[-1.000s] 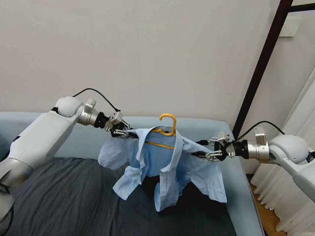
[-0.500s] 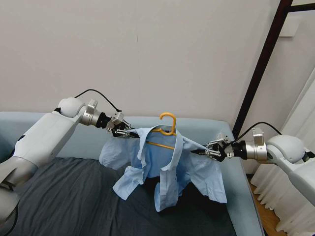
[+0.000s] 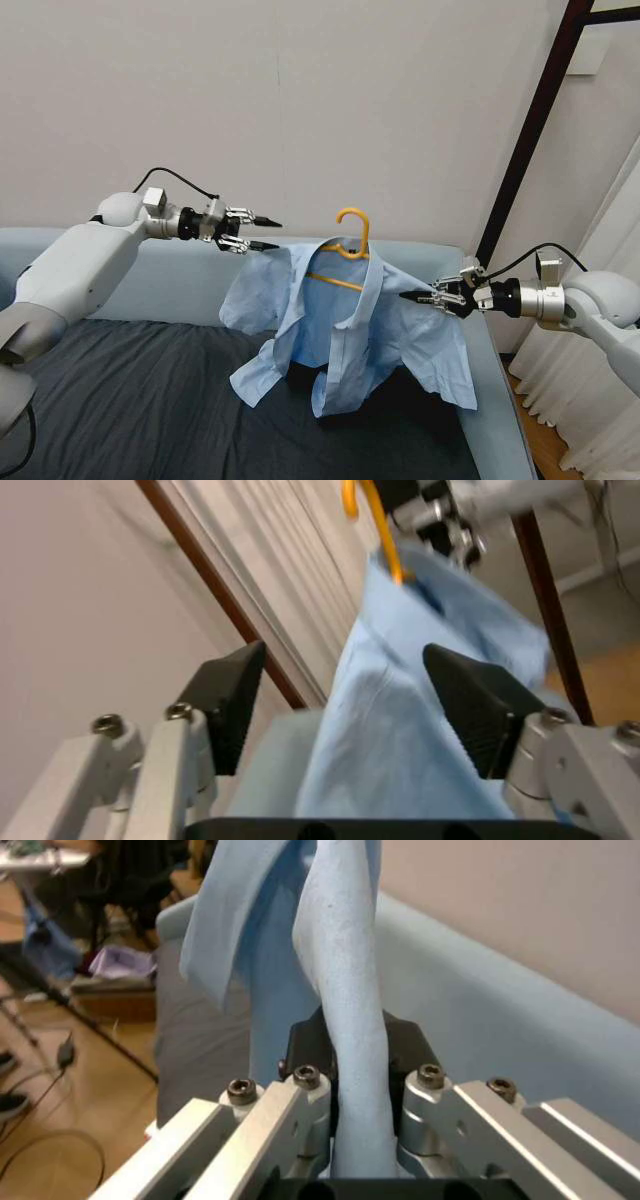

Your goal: Pick up the clothes from the sofa and hang them on the clothes hanger.

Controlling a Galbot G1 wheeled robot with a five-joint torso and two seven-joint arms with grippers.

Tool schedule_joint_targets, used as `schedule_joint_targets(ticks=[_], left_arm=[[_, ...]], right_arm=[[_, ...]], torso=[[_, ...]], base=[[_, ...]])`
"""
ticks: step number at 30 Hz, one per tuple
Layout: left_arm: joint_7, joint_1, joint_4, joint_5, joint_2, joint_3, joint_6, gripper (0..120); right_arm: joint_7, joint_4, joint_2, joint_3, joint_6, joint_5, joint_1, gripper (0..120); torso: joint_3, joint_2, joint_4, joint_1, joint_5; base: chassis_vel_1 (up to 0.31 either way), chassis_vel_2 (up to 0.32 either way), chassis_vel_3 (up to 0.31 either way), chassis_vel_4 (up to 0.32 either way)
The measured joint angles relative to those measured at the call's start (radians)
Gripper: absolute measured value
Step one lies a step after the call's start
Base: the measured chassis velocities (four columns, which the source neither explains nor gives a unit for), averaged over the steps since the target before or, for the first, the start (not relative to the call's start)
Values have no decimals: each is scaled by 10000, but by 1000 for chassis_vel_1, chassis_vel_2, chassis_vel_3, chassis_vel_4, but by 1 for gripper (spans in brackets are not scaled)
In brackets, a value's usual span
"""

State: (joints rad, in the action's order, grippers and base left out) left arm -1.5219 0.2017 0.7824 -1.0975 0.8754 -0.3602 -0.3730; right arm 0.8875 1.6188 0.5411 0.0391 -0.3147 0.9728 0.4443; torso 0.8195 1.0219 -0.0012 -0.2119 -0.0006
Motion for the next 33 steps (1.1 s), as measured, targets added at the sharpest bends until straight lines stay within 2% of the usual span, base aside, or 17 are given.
schedule_joint_targets(ticks=[1, 2, 5, 6, 7, 10, 11, 15, 16, 21, 22, 25, 26, 30, 33], left_arm=[[0, 0, 0, 0, 0, 0, 0, 69], [126, -130, 139, -394, -113, 84, 135, 75], [1238, -1327, 1476, -1442, -764, 972, 949, 88], [1238, -1327, 1476, -1442, -764, 972, 949, 88], [2029, -2179, 2469, -1545, -1057, 1683, 1226, 93], [4006, -3896, 4445, -1565, -1407, 2850, 1366, 100], [4006, -3896, 4445, -1565, -1407, 2850, 1366, 100], [6972, -6594, 6766, -1122, -1413, 3934, 982, 100], [6972, -6594, 6766, -1122, -1413, 3934, 982, 100], [8636, -8330, 8001, 49, -909, 4432, 492, 100], [8636, -8330, 8001, 49, -909, 4432, 492, 100], [9042, -9228, 8419, 1073, -455, 4466, 381, 100], [9042, -9228, 8419, 1073, -455, 4466, 381, 100], [9184, -9959, 8520, 2360, 105, 4456, 262, 100], [9153, -10235, 8470, 2883, 339, 4424, 151, 100]], right_arm=[[0, 0, 0, 0, 0, 0, 0, 7], [-327, 120, -45, 55, -78, 237, 34, 7], [-1547, 744, -239, 251, -348, 910, 84, 7], [-1547, 744, -239, 251, -348, 910, 84, 7], [-2198, 1143, -401, 270, -511, 1209, 51, 7], [-4014, 2120, -873, 247, -1084, 2101, -52, 7], [-4014, 2120, -873, 247, -1084, 2101, -52, 7], [-6726, 3466, -1540, 125, -1726, 3476, -185, 7], [-6726, 3466, -1540, 125, -1726, 3476, -185, 7], [-9608, 4360, -2136, 96, -2514, 5208, -604, 7], [-9608, 4360, -2136, 96, -2514, 5208, -604, 7], [-11147, 4915, -2455, 204, -2965, 6687, -1340, 7], [-11147, 4915, -2455, 204, -2965, 6687, -1340, 7], [-12914, 5663, -2509, 341, -3247, 8512, -2378, 7], [-13493, 5932, -2510, 393, -3332, 9063, -2738, 7]], torso=[[0, 0, 0, 0, 0], [0, 0, 1, 0, 3], [0, 0, 2, 1, -3], [0, 0, 2, 1, -3], [0, 0, 7, 0, -5], [-2, 1, 4, 1, -3], [-2, 1, 4, 1, -3], [-2, 1, -2, 2, -4], [-2, 1, -2, 2, -4], [-2, 1, -1, 2, 4], [-2, 1, -1, 2, 4], [-1, 1, -3, 2, 1], [-1, 1, -3, 2, 1], [-1, 1, 2, 2, 0], [-1, 1, 2, 2, 1]], base=[[0, 0, 0, 0], [0, 0, 0, 0], [0, 0, 0, 0], [0, 0, 0, 0], [0, 0, 0, 0], [0, 0, 0, 0], [0, 0, 0, 0], [0, 0, 0, 0], [0, 0, 0, 0], [0, 0, 0, 0], [0, 0, 0, 0], [0, 0, 0, 0], [0, 0, 0, 0], [0, 0, 0, 0], [0, 0, 0, 0]])
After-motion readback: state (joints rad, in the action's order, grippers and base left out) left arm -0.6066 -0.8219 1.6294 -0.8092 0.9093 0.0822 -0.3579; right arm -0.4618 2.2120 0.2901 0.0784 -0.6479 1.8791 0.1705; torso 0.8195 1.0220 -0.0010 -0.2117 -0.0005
